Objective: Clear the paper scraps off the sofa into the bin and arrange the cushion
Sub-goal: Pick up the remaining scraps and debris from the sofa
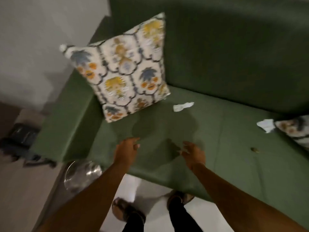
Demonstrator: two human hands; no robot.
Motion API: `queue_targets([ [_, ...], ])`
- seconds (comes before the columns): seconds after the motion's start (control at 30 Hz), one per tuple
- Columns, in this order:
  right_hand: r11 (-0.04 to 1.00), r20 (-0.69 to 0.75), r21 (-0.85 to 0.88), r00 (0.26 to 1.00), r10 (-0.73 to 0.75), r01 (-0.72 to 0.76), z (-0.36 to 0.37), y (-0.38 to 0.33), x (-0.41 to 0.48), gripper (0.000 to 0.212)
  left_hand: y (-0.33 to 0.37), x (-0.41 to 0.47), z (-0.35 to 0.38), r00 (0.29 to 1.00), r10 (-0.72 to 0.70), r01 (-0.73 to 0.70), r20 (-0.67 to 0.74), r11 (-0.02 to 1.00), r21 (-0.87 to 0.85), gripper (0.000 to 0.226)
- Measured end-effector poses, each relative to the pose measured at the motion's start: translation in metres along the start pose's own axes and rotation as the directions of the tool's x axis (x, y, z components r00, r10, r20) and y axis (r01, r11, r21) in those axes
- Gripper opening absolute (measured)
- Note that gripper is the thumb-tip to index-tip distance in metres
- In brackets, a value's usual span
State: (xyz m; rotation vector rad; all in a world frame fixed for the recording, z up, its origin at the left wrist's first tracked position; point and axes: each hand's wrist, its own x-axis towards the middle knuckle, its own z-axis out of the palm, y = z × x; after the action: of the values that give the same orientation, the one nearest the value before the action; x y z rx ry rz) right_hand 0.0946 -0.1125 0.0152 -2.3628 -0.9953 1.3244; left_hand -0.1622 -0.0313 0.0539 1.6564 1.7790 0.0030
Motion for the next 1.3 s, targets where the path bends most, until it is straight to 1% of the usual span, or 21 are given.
queue_targets([
  [0.1, 1.0, -0.109, 0.008, 0.994, 0.026, -0.025, -0.061, 0.046, 0.008, 0.05, 0.066, 0.027, 0.02, 0.993, 0.11, -0.112, 0.035, 0.992, 0.063, 0.033],
  [0.17, 0.999, -0.176, -0.018, 0.983, 0.046, -0.05, -0.092, 0.074, 0.016, 0.056, 0.103, 0.047, 0.03, 0.98, 0.187, -0.195, 0.063, 0.969, 0.151, 0.035],
  [0.23, 0.993, -0.244, -0.058, 0.966, 0.085, -0.102, -0.12, 0.105, 0.026, 0.061, 0.14, 0.071, 0.043, 0.968, 0.233, -0.249, 0.097, 0.942, 0.225, 0.036],
  [0.37, 0.976, -0.375, -0.129, 0.92, 0.118, -0.177, -0.162, 0.155, 0.046, 0.062, 0.19, 0.12, 0.076, 0.933, 0.345, -0.36, 0.103, 0.895, 0.264, 0.035],
  [0.43, 0.961, -0.397, -0.138, 0.902, 0.17, -0.242, -0.177, 0.174, 0.056, 0.067, 0.203, 0.145, 0.096, 0.911, 0.395, -0.411, 0.115, 0.859, 0.307, 0.036],
  [0.47, 0.952, -0.387, -0.133, 0.899, 0.206, -0.275, -0.18, 0.178, 0.062, 0.074, 0.205, 0.155, 0.102, 0.907, 0.407, -0.42, 0.114, 0.842, 0.339, 0.038],
  [0.53, 0.94, -0.35, -0.123, 0.9, 0.259, -0.318, -0.184, 0.189, 0.074, 0.087, 0.209, 0.17, 0.119, 0.917, 0.388, -0.393, 0.095, 0.832, 0.391, 0.043],
  [0.57, 0.94, -0.332, -0.127, 0.907, 0.26, -0.316, -0.184, 0.193, 0.079, 0.088, 0.21, 0.173, 0.126, 0.927, 0.364, -0.368, 0.089, 0.839, 0.402, 0.045],
  [0.6, 0.941, -0.328, -0.146, 0.912, 0.247, -0.307, -0.182, 0.197, 0.083, 0.083, 0.21, 0.175, 0.133, 0.934, 0.349, -0.349, 0.079, 0.844, 0.408, 0.046],
  [0.67, 0.936, -0.367, -0.191, 0.906, 0.212, -0.296, -0.177, 0.204, 0.089, 0.069, 0.206, 0.176, 0.143, 0.936, 0.35, -0.327, 0.026, 0.842, 0.429, 0.042],
  [0.77, 0.946, -0.415, -0.102, 0.878, 0.24, -0.307, -0.179, 0.211, 0.095, 0.049, 0.201, 0.181, 0.149, 0.919, 0.394, -0.342, -0.027, 0.829, 0.443, 0.029],
  [0.83, 0.948, -0.406, -0.088, 0.88, 0.247, -0.307, -0.186, 0.213, 0.095, 0.043, 0.203, 0.184, 0.148, 0.917, 0.397, -0.343, -0.031, 0.828, 0.443, 0.018],
  [0.9, 0.957, -0.427, -0.117, 0.883, 0.193, -0.266, -0.2, 0.21, 0.097, 0.04, 0.207, 0.187, 0.145, 0.923, 0.385, -0.335, -0.029, 0.836, 0.434, 0.01],
  [0.97, 0.964, -0.499, -0.171, 0.862, 0.092, -0.202, -0.22, 0.201, 0.107, 0.031, 0.214, 0.187, 0.144, 0.916, 0.4, -0.354, -0.03, 0.841, 0.408, 0.008],
  [1.03, 0.963, -0.552, -0.217, 0.834, 0.013, -0.159, -0.243, 0.19, 0.128, 0.028, 0.225, 0.187, 0.145, 0.897, 0.441, -0.398, -0.025, 0.831, 0.389, 0.009],
  [1.07, 0.964, -0.551, -0.217, 0.834, 0.009, -0.154, -0.252, 0.185, 0.138, 0.028, 0.231, 0.186, 0.147, 0.889, 0.458, -0.417, -0.022, 0.826, 0.379, 0.009],
  [1.13, 0.965, -0.499, -0.216, 0.866, 0.019, -0.146, -0.267, 0.172, 0.162, 0.027, 0.243, 0.187, 0.152, 0.88, 0.474, -0.437, -0.022, 0.828, 0.351, 0.009],
  [1.2, 0.949, -0.439, -0.273, 0.898, 0.022, -0.157, -0.272, 0.166, 0.18, 0.026, 0.254, 0.185, 0.16, 0.873, 0.487, -0.46, -0.012, 0.832, 0.311, 0.009],
  [1.23, 0.942, -0.428, -0.29, 0.903, 0.03, -0.169, -0.271, 0.164, 0.187, 0.026, 0.257, 0.184, 0.165, 0.87, 0.493, -0.47, -0.008, 0.834, 0.29, 0.009],
  [1.3, 0.952, -0.474, -0.224, 0.877, 0.079, -0.207, -0.265, 0.162, 0.197, 0.027, 0.259, 0.183, 0.174, 0.863, 0.506, -0.485, -0.011, 0.834, 0.262, 0.008],
])
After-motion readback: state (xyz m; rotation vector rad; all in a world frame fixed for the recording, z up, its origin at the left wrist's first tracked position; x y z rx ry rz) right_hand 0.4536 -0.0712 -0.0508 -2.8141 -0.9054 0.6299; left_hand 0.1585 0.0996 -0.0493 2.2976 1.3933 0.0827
